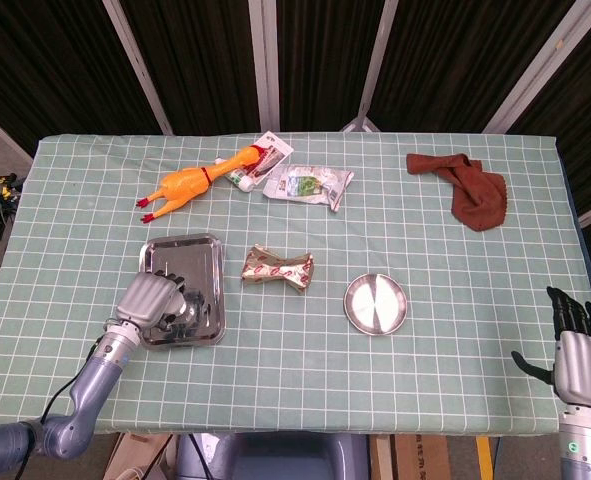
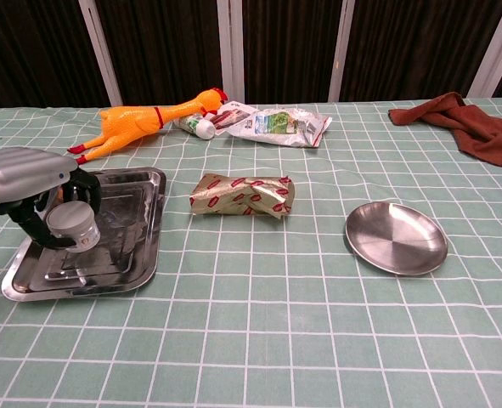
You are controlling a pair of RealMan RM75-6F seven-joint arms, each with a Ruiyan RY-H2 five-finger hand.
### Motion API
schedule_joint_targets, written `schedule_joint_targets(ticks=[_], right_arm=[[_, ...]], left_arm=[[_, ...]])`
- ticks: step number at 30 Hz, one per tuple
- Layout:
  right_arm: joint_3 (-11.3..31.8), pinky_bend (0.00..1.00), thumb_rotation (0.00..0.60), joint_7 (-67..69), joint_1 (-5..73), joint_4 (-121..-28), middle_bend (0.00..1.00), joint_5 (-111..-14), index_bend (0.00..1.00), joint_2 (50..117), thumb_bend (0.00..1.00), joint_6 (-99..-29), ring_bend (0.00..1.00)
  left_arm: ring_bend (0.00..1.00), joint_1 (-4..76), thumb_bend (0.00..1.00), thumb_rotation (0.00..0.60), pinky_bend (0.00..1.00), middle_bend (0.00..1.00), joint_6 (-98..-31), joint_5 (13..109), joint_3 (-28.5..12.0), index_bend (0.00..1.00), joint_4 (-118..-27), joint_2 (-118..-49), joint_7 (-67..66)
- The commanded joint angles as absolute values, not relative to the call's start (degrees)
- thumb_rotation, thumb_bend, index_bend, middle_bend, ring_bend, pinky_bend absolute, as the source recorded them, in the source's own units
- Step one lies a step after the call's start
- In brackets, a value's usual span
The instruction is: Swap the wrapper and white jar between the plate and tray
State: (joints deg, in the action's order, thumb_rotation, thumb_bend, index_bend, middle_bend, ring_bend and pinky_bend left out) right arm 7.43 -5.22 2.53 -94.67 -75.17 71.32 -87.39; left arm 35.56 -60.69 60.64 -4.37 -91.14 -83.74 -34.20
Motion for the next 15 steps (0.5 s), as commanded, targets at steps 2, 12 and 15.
schedule_joint_targets(ticks=[2,12,15], right_arm=[[7.68,0.00,0.600,-5.20,2.40,-94.79,0.12,-74.97,0.09,71.35,0.15,-87.46,0.13],[8.10,0.00,0.600,-4.95,2.22,-94.43,0.12,-74.84,0.09,71.50,0.15,-87.31,0.13],[8.27,0.00,0.600,-4.87,2.13,-94.40,0.12,-74.86,0.09,71.52,0.15,-87.47,0.13]], left_arm=[[0.37,35.33,0.46,0.600,0.49,0.48,-62.04,63.27,-5.51,0.41,-95.01,-81.70,-30.97],[0.37,40.37,0.46,0.600,0.48,0.48,-60.63,62.57,-7.91,0.41,-101.39,-85.18,-37.15],[0.37,42.45,0.46,0.600,0.48,0.47,-60.17,59.66,-8.30,0.41,-101.47,-88.44,-41.33]])
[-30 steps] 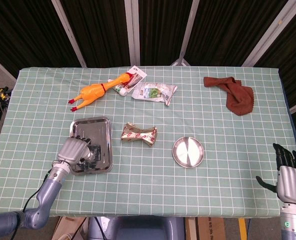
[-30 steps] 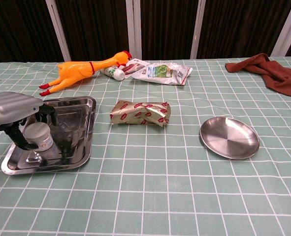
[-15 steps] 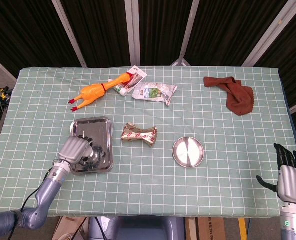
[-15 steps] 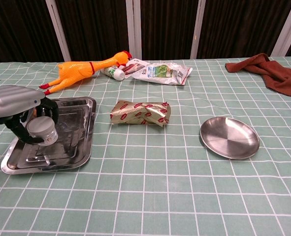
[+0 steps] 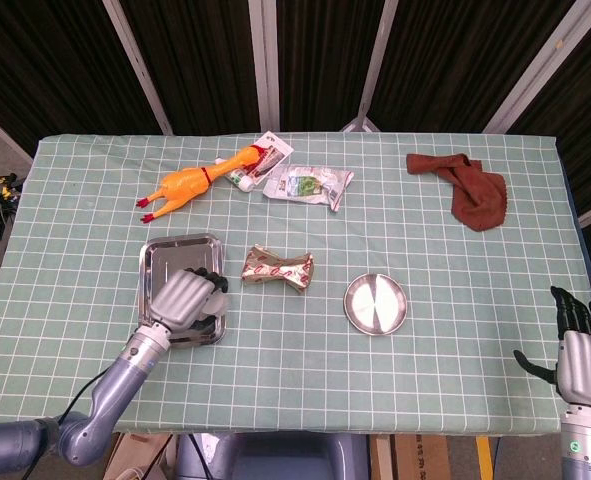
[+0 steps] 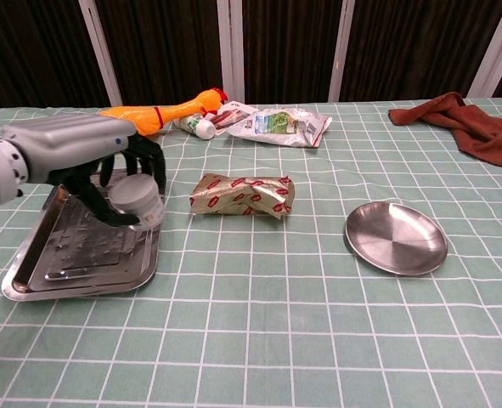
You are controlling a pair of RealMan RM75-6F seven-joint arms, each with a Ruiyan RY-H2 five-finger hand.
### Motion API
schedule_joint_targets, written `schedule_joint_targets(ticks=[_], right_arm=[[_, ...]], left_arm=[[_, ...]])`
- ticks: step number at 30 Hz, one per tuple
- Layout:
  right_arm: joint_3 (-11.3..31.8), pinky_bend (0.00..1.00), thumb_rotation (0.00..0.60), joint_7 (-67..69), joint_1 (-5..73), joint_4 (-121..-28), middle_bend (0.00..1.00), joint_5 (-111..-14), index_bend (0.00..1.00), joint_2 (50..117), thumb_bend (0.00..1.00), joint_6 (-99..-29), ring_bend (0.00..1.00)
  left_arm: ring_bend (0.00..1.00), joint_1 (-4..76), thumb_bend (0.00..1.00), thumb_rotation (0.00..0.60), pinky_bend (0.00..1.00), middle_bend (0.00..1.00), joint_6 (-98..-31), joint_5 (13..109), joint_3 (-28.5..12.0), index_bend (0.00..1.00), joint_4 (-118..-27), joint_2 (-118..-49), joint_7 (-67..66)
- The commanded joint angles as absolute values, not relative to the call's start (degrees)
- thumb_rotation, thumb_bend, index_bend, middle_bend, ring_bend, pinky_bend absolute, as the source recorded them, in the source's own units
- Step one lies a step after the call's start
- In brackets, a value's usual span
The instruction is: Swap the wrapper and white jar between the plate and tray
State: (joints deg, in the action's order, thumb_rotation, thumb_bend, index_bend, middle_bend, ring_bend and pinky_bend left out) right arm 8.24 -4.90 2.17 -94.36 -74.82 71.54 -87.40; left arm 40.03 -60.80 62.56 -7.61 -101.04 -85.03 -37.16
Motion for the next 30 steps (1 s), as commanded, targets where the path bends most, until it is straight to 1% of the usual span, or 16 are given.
schedule_joint_targets(ticks=[1,5,11,15,17,21,24,27,30], right_arm=[[8.30,0.00,0.600,-4.82,2.07,-94.44,0.12,-74.91,0.09,71.47,0.15,-87.53,0.13],[8.38,0.00,0.600,-4.55,1.89,-94.61,0.12,-75.08,0.09,71.25,0.16,-87.70,0.13],[8.70,0.00,0.600,-3.75,1.70,-94.81,0.12,-74.98,0.09,70.82,0.15,-87.67,0.13],[8.80,0.00,0.600,-3.40,1.67,-94.72,0.12,-74.90,0.09,70.71,0.15,-87.48,0.13],[8.80,0.00,0.600,-3.36,1.68,-94.70,0.12,-74.88,0.09,70.70,0.15,-87.33,0.13],[8.73,0.00,0.600,-3.46,1.71,-94.56,0.12,-75.05,0.09,70.76,0.15,-87.20,0.13],[8.79,0.00,0.600,-3.53,1.67,-94.63,0.12,-75.08,0.09,70.78,0.16,-87.28,0.13],[8.80,0.00,0.600,-3.65,1.60,-94.66,0.12,-75.18,0.09,70.77,0.15,-87.42,0.13],[8.83,0.00,0.600,-3.77,1.56,-94.76,0.12,-75.22,0.09,70.73,0.15,-87.45,0.13]], left_arm=[[0.37,43.16,0.46,0.600,0.48,0.47,-60.48,58.36,-8.53,0.41,-101.18,-89.70,-43.05],[0.37,44.82,0.45,0.600,0.48,0.47,-61.80,55.93,-8.85,0.41,-99.12,-93.81,-46.70],[0.36,46.47,0.44,0.600,0.47,0.45,-62.00,54.29,-8.28,0.40,-93.67,-99.46,-48.05],[0.34,46.70,0.42,0.600,0.46,0.43,-62.42,54.47,-7.69,0.40,-91.18,-101.47,-48.13],[0.31,46.78,0.37,0.600,0.45,0.39,-62.48,54.49,-7.36,0.38,-90.52,-102.07,-48.25],[0.19,46.82,0.23,0.600,0.40,0.28,-62.06,54.42,-7.52,0.35,-90.98,-102.11,-47.06],[0.12,46.91,0.17,0.600,0.34,0.22,-62.04,53.88,-8.28,0.33,-92.55,-101.35,-46.36],[0.11,46.96,0.14,0.600,0.30,0.20,-62.85,54.51,-8.54,0.32,-93.97,-100.41,-46.42],[0.11,46.45,0.13,0.600,0.29,0.20,-64.40,55.44,-8.29,0.32,-96.44,-98.64,-46.61]])
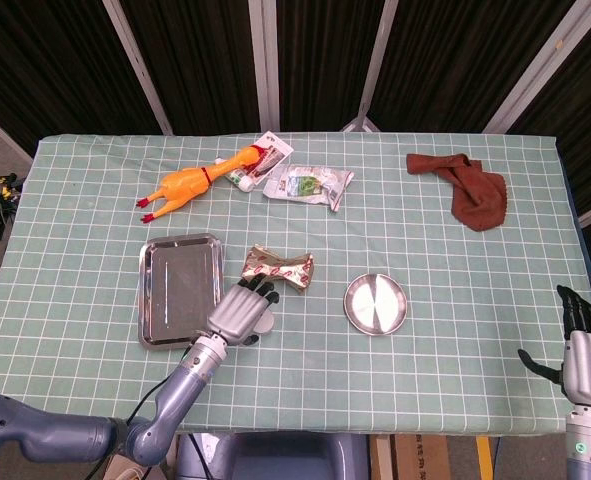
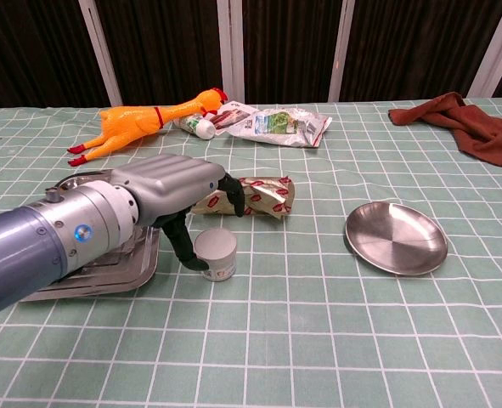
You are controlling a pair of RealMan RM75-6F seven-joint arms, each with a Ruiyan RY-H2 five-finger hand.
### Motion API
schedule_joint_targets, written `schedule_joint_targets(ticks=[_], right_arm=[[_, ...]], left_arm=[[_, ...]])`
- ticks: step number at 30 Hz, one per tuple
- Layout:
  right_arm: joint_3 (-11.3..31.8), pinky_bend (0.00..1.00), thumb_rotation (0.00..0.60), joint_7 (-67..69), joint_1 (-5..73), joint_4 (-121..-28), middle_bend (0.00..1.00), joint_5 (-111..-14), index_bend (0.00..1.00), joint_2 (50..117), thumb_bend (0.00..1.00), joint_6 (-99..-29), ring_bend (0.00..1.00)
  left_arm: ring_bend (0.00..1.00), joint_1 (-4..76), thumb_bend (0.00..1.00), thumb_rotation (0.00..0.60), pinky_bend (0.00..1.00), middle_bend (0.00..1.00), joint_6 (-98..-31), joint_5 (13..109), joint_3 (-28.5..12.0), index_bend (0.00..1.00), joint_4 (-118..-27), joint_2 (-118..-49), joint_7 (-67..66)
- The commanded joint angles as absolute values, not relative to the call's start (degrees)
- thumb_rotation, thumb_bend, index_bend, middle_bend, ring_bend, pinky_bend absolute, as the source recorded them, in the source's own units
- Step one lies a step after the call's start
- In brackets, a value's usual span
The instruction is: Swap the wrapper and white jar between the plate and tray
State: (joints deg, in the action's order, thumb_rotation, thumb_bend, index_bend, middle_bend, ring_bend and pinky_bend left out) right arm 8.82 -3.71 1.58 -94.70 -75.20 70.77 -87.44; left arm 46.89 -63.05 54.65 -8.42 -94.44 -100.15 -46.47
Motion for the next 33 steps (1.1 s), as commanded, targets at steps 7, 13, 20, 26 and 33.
schedule_joint_targets(ticks=[7,13,20,26,33], right_arm=[[8.81,0.00,0.600,-4.19,1.52,-94.89,0.12,-75.06,0.09,70.84,0.15,-87.28,0.13],[8.70,0.00,0.600,-4.64,1.50,-94.90,0.12,-75.16,0.09,71.07,0.15,-87.29,0.13],[8.86,0.00,0.600,-5.42,1.71,-94.06,0.12,-74.18,0.09,71.62,0.15,-86.57,0.13],[9.40,0.00,0.600,-5.93,2.01,-92.84,0.12,-72.72,0.09,72.19,0.15,-85.82,0.13],[10.00,0.00,0.600,-5.99,2.32,-91.73,0.12,-71.40,0.09,72.76,0.15,-85.08,0.13]], left_arm=[[0.11,44.79,0.13,0.600,0.29,0.21,-68.38,59.78,-7.65,0.32,-99.55,-95.55,-45.35],[0.11,44.54,0.13,0.600,0.28,0.20,-69.12,63.48,-8.60,0.31,-96.29,-96.28,-40.91],[0.06,46.31,0.13,0.600,0.22,0.12,-68.05,61.07,-12.50,0.27,-90.56,-99.92,-39.90],[0.06,48.74,0.10,0.600,0.22,0.12,-67.48,59.72,-15.30,0.27,-85.65,-103.38,-40.86],[0.06,50.50,0.07,0.600,0.22,0.11,-64.95,55.77,-17.14,0.27,-79.81,-106.44,-40.99]])
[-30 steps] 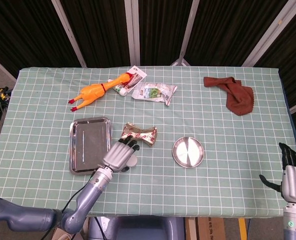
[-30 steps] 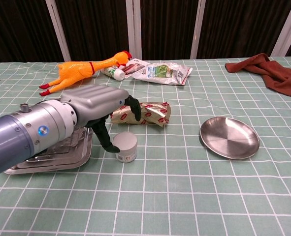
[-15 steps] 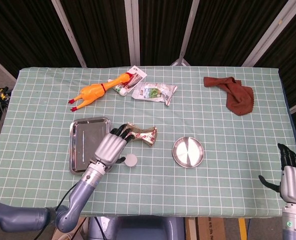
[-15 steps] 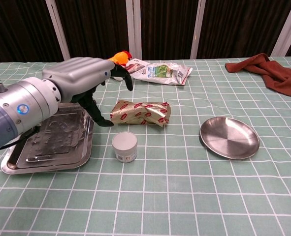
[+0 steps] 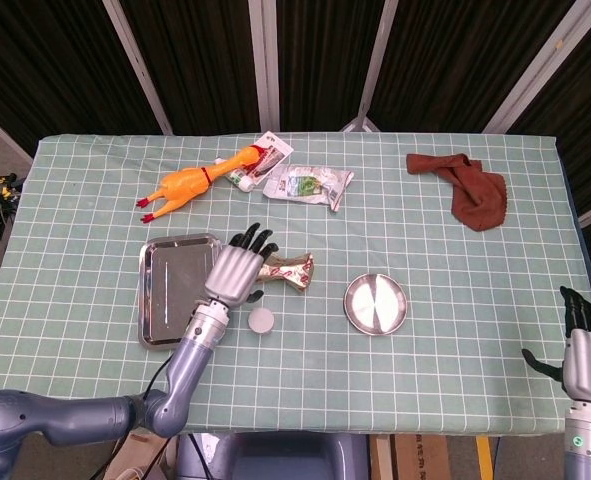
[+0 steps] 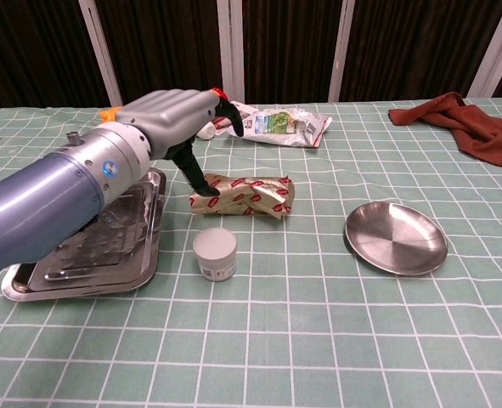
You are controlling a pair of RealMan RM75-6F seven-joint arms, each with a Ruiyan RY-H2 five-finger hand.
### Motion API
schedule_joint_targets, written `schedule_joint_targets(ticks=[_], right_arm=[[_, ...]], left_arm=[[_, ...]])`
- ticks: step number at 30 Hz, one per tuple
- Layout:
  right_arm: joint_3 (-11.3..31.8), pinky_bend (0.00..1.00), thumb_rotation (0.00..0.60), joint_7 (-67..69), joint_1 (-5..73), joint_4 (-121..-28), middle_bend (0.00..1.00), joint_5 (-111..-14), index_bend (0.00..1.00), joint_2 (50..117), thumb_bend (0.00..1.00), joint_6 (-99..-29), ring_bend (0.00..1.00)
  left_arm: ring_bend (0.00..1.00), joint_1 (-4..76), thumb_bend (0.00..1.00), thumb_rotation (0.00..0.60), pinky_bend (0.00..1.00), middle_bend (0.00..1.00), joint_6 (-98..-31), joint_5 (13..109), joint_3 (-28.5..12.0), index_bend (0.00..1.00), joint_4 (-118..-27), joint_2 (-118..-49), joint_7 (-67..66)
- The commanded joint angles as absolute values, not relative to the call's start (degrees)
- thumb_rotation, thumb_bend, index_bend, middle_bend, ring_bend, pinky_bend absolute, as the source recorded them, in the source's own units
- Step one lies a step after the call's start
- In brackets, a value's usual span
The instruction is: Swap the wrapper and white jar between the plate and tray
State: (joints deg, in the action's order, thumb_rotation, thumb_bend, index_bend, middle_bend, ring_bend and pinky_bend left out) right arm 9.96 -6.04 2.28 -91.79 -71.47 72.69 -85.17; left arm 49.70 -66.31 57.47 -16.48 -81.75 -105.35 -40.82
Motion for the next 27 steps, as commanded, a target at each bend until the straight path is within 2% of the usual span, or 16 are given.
schedule_joint_targets(ticks=[1,10,22,27], right_arm=[[9.99,0.00,0.600,-6.01,2.35,-91.62,0.12,-71.37,0.09,72.81,0.15,-85.01,0.13],[9.92,0.00,0.600,-6.34,2.35,-91.17,0.12,-71.27,0.09,73.15,0.15,-84.94,0.13],[9.92,0.00,0.600,-5.77,2.26,-91.14,0.12,-71.17,0.09,73.01,0.15,-84.67,0.13],[9.94,0.00,0.600,-5.25,2.13,-91.46,0.12,-71.44,0.10,72.68,0.15,-84.83,0.13]], left_arm=[[0.06,50.66,0.07,0.600,0.22,0.11,-64.36,55.00,-17.15,0.27,-79.17,-106.67,-41.18],[0.06,51.49,0.07,0.600,0.22,0.11,-61.50,52.95,-16.90,0.27,-72.80,-108.99,-39.46],[0.06,51.88,0.07,0.600,0.21,0.12,-61.14,56.88,-15.58,0.27,-69.07,-111.15,-35.60],[0.10,51.79,0.10,0.600,0.28,0.17,-61.46,56.51,-15.59,0.29,-68.09,-111.87,-36.52]])
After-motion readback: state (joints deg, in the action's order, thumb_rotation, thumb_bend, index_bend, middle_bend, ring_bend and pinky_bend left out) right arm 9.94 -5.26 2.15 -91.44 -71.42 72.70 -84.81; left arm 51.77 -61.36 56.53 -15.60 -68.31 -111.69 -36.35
